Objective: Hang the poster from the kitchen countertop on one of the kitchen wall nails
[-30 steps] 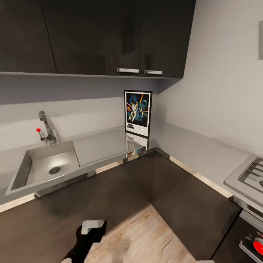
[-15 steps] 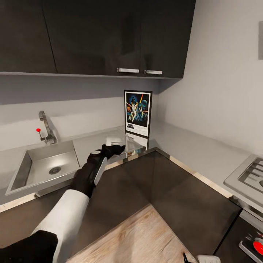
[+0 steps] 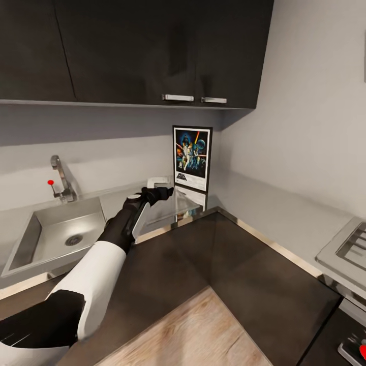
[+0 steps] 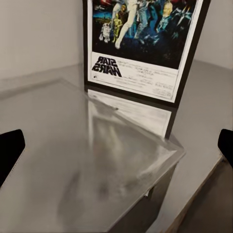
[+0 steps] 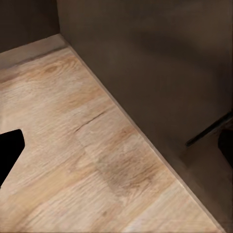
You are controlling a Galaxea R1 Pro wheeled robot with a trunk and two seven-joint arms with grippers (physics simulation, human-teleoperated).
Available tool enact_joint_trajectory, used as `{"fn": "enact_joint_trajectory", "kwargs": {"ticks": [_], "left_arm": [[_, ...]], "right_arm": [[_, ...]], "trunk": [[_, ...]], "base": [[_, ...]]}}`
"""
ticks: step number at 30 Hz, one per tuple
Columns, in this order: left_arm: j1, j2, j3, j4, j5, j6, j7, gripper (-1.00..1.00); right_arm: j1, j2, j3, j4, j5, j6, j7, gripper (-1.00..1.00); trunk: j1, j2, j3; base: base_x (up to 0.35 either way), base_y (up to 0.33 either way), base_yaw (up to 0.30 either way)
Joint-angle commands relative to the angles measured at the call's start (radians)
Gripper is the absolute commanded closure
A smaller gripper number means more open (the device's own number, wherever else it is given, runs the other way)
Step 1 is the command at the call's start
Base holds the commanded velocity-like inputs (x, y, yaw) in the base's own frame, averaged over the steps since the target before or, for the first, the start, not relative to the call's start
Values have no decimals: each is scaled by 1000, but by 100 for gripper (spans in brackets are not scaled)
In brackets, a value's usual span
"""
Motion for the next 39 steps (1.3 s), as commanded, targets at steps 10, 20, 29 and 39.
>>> {"fn": "enact_joint_trajectory", "kwargs": {"ticks": [10, 20, 29, 39], "left_arm": [[-1, 0, 1, -3, 7, 6, -1, -100], [-1, 0, 0, -4, 7, 7, -2, -100], [-1, 0, -1, -6, 6, 9, -1, -100], [-1, 0, -81, -6, 4, 10, 1, -100]], "right_arm": [[0, 0, 8, 7, 2, -2, -5, -100], [0, 0, 9, 9, 2, -1, -5, -100], [0, 0, 14, 13, 3, 1, -5, -100], [0, 0, 110, 18, 3, 2, -6, -100]], "trunk": [[0, 0, -1], [0, 0, -1], [0, 0, -1], [0, 0, -1]], "base": [[327, 0, 0], [296, -88, 0], [134, -107, 0], [29, -28, 0]]}}
